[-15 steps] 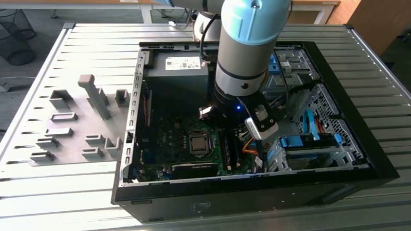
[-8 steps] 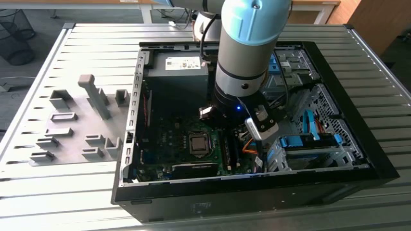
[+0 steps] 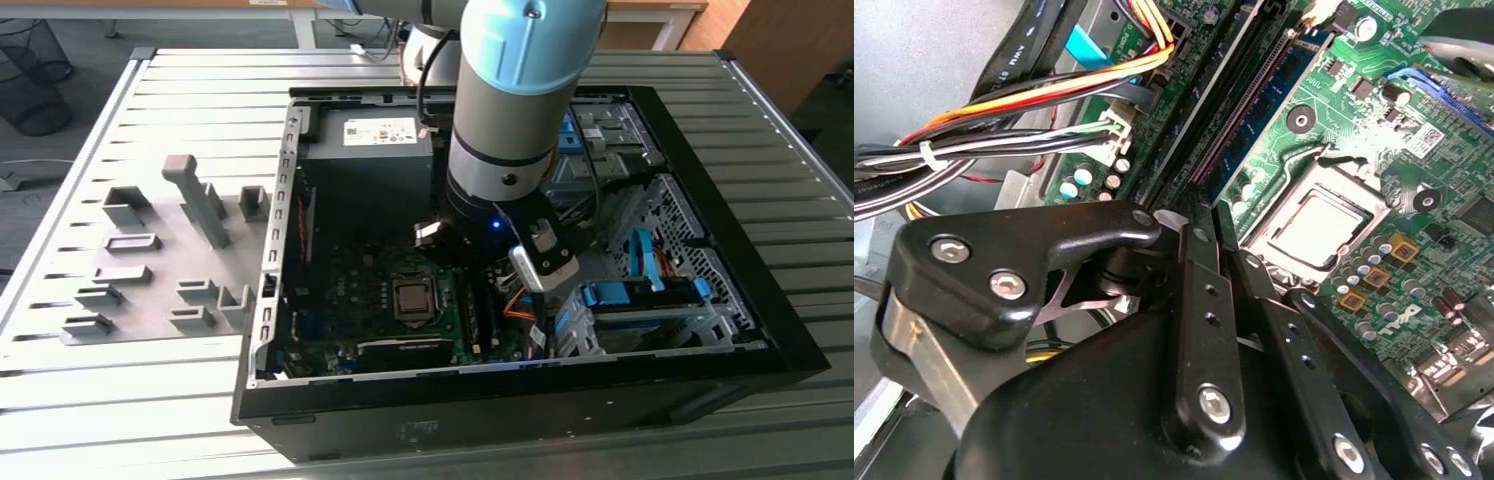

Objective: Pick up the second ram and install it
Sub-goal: 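Insert the second ram into the second slot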

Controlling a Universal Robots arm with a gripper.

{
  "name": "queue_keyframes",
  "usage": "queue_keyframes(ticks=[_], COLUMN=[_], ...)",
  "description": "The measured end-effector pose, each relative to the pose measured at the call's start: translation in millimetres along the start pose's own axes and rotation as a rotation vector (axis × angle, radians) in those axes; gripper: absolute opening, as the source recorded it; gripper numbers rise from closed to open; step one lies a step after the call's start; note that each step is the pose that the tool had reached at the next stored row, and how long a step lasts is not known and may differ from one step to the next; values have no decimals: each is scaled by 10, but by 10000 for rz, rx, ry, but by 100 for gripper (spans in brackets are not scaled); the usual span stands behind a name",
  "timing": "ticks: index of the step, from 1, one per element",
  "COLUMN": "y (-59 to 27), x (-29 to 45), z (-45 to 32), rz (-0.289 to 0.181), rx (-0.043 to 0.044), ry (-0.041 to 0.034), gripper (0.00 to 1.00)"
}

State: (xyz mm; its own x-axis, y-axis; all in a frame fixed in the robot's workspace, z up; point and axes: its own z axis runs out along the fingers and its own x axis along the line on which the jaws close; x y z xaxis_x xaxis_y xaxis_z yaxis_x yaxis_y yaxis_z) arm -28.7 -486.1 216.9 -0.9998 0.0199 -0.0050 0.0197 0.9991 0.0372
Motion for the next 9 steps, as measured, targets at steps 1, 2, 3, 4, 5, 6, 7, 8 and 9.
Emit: queue_keyframes(ticks=[1, 2, 3, 4, 5, 6, 7, 8, 9], y=[0, 0, 0, -1, 0, -1, -1, -1, -1], x=[0, 0, 0, 0, 1, 6, 11, 18, 24], z=[0, 1, 3, 7, 10, 12, 13, 14, 14], rz=[8, 12, 12, 13, 11, 9, 4, -3, -12], rx=[0, -1, -1, -1, -1, 0, 1, 1, 0], ry=[-1, -1, -1, -1, -1, -1, -1, -1, 0], gripper=[14, 14, 14, 14, 14, 14, 14, 14, 14])
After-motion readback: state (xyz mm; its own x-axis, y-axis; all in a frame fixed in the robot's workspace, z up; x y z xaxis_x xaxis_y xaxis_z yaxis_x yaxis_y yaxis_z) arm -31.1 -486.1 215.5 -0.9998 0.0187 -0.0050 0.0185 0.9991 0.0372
